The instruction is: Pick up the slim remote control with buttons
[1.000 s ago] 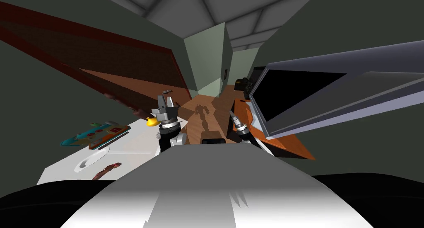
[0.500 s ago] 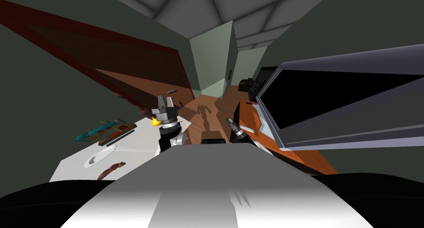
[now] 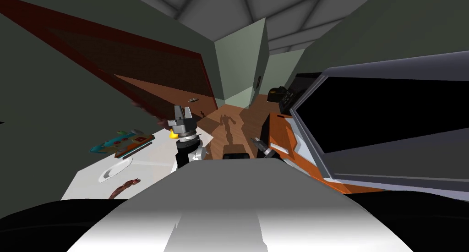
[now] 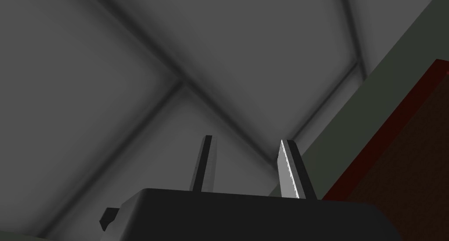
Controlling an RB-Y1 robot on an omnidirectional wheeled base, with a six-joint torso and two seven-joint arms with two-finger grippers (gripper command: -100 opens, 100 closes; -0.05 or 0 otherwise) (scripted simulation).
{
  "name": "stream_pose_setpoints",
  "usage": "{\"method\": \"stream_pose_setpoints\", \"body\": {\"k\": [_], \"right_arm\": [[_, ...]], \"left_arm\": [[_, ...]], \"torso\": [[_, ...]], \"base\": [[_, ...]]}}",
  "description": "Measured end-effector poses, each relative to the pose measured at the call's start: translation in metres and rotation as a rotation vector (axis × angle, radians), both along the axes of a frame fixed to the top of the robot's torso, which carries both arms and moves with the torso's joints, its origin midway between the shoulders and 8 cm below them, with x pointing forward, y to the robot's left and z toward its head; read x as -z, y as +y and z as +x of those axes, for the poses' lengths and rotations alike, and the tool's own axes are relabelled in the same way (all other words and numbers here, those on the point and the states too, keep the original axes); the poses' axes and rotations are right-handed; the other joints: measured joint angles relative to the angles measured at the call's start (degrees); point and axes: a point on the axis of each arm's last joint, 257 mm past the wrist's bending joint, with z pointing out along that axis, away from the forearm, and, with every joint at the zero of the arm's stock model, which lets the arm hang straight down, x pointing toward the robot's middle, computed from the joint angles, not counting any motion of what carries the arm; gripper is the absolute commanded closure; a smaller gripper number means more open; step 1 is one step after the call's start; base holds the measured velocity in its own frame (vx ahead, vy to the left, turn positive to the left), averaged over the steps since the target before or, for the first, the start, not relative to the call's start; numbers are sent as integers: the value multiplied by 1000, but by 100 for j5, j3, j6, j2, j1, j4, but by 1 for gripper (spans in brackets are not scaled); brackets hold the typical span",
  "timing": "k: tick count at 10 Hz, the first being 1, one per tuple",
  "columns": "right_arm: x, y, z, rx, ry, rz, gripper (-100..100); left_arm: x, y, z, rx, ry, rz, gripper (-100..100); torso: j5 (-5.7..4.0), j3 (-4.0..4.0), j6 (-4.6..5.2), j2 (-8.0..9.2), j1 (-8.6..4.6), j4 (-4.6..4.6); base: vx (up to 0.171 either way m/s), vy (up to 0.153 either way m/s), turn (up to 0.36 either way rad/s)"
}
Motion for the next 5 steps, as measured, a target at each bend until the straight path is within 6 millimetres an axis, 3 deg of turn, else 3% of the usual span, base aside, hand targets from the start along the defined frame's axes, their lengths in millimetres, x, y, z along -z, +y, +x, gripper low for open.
{"method": "stream_pose_setpoints", "body": {"k": [5], "right_arm": [[73, -32, -39, -57, 140, -212, -100]], "left_arm": [[0, 0, 0, 0, 0, 0, 0]], "torso": [[-1, -1, 3, 0, -9, -1]], "base": [[104, 0, 119]]}}
